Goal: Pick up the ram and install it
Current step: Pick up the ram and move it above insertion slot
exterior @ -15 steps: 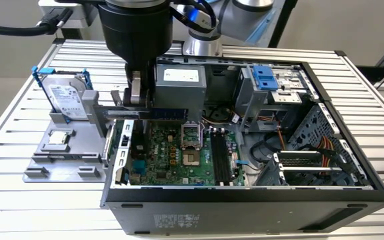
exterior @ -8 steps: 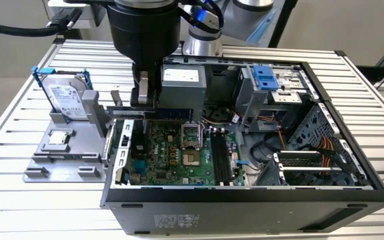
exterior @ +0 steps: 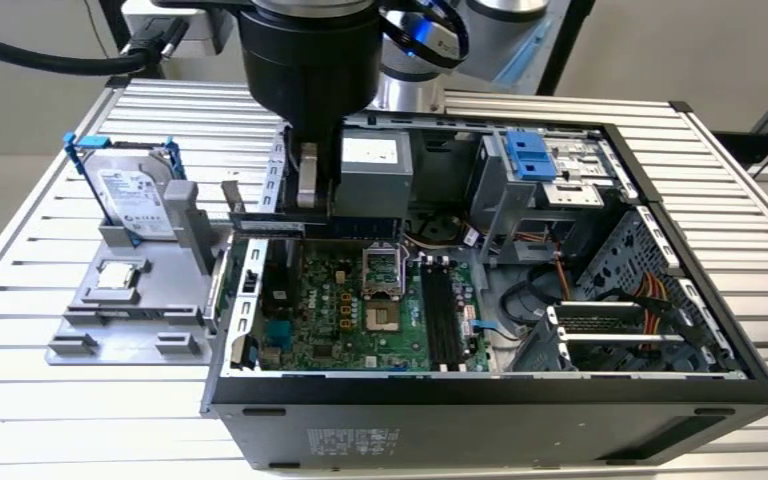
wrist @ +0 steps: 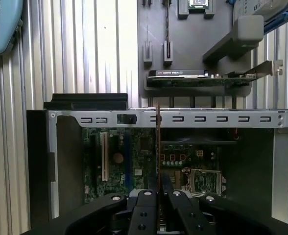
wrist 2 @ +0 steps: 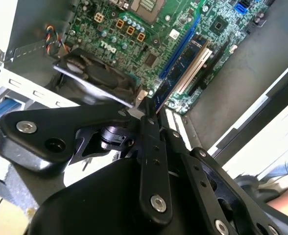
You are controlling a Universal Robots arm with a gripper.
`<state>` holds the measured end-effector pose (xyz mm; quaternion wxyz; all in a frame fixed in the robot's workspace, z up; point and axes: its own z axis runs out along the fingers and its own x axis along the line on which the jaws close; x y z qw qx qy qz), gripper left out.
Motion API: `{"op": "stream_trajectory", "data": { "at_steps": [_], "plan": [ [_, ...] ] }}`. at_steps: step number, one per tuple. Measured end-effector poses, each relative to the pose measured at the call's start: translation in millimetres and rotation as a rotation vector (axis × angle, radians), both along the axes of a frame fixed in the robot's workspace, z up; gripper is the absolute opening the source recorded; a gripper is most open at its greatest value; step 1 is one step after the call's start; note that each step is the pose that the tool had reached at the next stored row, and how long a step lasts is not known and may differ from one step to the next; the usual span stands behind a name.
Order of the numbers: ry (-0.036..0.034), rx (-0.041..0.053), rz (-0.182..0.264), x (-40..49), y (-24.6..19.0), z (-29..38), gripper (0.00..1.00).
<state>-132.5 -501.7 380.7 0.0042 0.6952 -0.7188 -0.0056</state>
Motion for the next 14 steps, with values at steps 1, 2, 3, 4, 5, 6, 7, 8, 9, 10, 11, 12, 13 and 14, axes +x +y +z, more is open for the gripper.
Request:
{"op": "stream_trajectory", "data": {
  "at_steps": [1, 2, 3, 4, 5, 6, 7, 8, 9, 10, 11, 12, 13, 14],
  "plan": [
    [-0.0001, 0.0001, 0.0, 1.5, 0.0, 0.0, 0.0],
    [0.0, 0.0001, 0.0, 2.8, 0.0, 0.0, 0.0],
    [0.0, 0.0001, 0.0, 4.2, 0.0, 0.0, 0.0],
    [0.0, 0.0, 0.0, 5.6, 0.0, 0.0, 0.0],
    [0.0001, -0.0001, 0.0, 7.0, 0.0, 0.0, 0.0],
    [0.0, 0.0, 0.0, 8.3, 0.0, 0.0, 0.0],
    [0.0, 0.0, 0.0, 9.6, 0.0, 0.0, 0.0],
    [0.0, 0.0001, 0.0, 11.0, 0.0, 0.0, 0.0],
    [0.0, 0.0, -0.001, 12.3, 0.0, 0.0, 0.0],
    [0.0, 0.0, -0.001, 13.8, 0.0, 0.0, 0.0],
    [0.0, 0.0, -0.001, 15.2, 0.0, 0.0, 0.0],
    [0.0, 0.0, -0.001, 16.5, 0.0, 0.0, 0.0],
    [0.0, 0.0, -0.001, 17.8, 0.0, 0.0, 0.0],
    [0.0, 0.0, -0.001, 19.2, 0.0, 0.0, 0.0]
  ]
}}
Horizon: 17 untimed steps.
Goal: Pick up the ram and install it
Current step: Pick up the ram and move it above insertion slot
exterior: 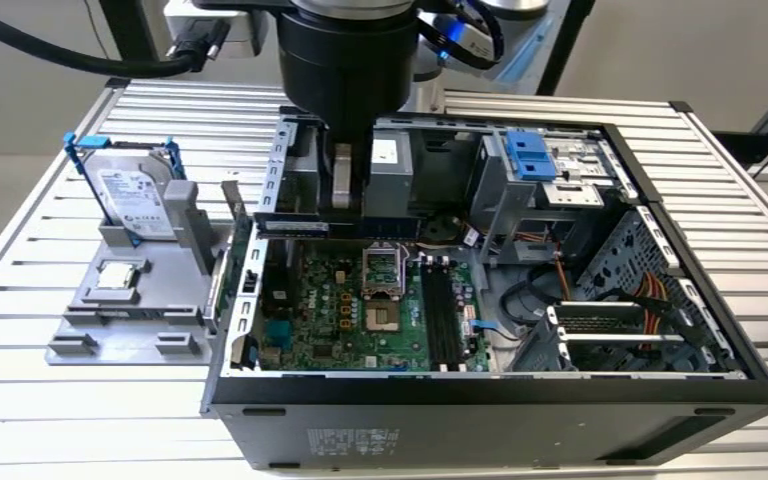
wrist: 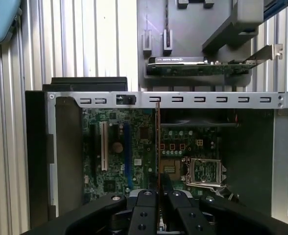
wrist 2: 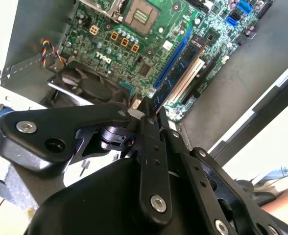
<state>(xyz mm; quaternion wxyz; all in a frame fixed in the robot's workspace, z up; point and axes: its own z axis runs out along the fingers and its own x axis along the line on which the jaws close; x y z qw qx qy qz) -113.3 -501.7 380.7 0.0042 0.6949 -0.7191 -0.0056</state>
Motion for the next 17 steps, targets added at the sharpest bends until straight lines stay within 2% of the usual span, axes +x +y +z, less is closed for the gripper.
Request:
{"op": "stream_trajectory", "data": {
  "at_steps": [17],
  "plan": [
    [0.0, 0.0, -0.001, 20.9, 0.0, 0.0, 0.0]
  ]
}}
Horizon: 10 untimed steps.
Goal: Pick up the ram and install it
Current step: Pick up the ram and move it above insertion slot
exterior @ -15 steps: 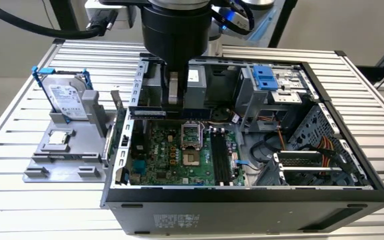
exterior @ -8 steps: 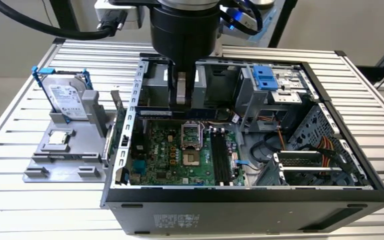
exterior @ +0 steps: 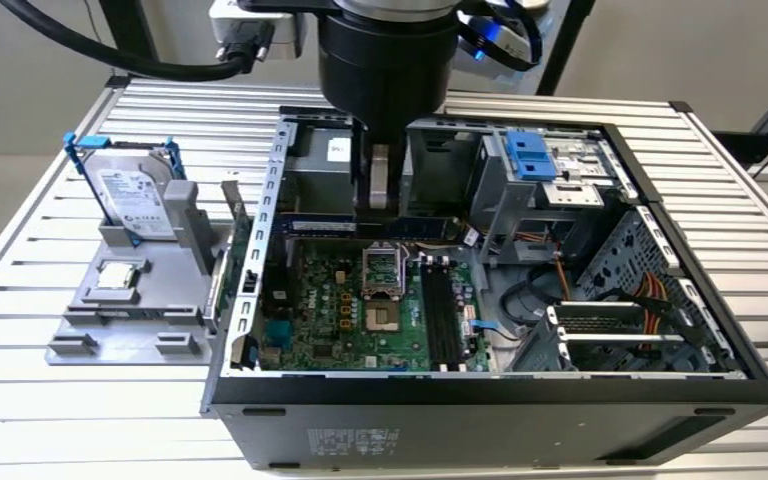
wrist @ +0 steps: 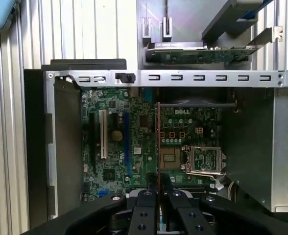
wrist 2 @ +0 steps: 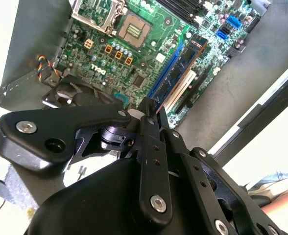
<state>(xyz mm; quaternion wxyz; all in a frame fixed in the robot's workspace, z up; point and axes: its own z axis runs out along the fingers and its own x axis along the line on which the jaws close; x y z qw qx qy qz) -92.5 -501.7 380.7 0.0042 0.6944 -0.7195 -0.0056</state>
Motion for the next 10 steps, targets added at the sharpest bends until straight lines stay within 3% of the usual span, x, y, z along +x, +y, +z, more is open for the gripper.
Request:
{"op": "stream_trajectory", "data": {
  "at_steps": [10],
  "plan": [
    [0.0, 0.0, -0.002, 12.9, 0.0, 0.0, 0.0]
  ]
}}
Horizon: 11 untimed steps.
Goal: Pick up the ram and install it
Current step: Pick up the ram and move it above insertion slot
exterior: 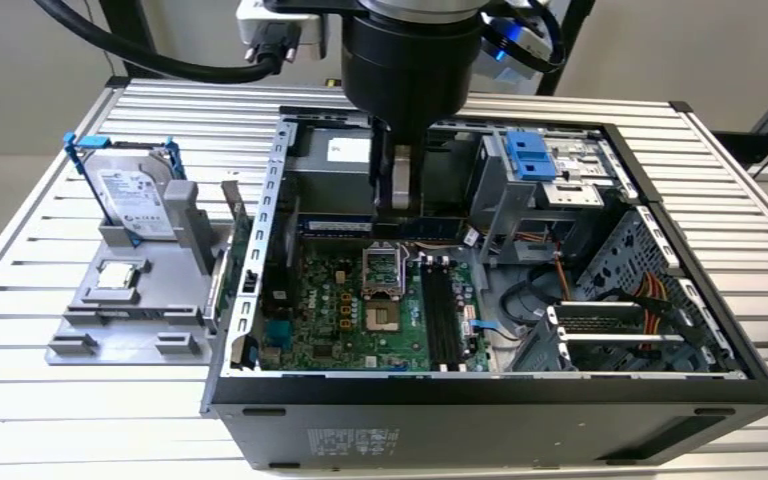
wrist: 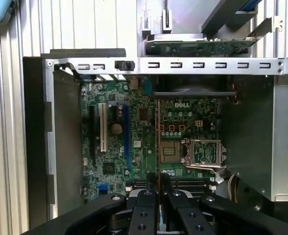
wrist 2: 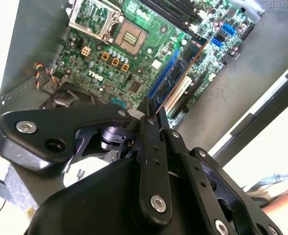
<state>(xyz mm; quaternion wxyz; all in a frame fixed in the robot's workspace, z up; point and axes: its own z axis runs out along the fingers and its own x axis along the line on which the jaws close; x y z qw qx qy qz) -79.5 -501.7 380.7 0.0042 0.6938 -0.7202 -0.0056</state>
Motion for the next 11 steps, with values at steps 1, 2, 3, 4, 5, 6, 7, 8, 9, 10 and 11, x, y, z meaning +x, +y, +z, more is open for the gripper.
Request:
{"op": "stream_trajectory", "data": {
  "at_steps": [1, 2, 3, 4, 5, 6, 7, 8, 9, 10, 11],
  "plan": [
    [0.0, 0.0, -0.001, 1.6, 0.0, 0.0, 0.0],
    [0.0, -0.0001, -0.002, 3.1, 0.0, 0.0, 0.0],
    [0.0, 0.0, -0.004, 4.8, 0.0, 0.0, 0.0],
    [0.0, -0.0001, -0.006, 6.3, 0.0, 0.0, 0.0],
    [0.0, -0.0001, -0.009, 7.7, 0.0, 0.0, 0.0],
    [0.0, 0.0, -0.012, 9.1, 0.0, 0.0, 0.0],
    [0.0, -0.0001, -0.015, 10.5, 0.0, 0.0, 0.0],
    [0.0, -0.0001, -0.017, 11.7, 0.0, 0.0, 0.0],
    [0.0, -0.0001, -0.018, 13.1, 0.0, 0.0, 0.0],
    [0.0, -0.0001, -0.019, 14.6, 0.0, 0.0, 0.0],
    [0.0, 0.0, -0.02, 16.1, 0.0, 0.0, 0.0]
  ]
}}
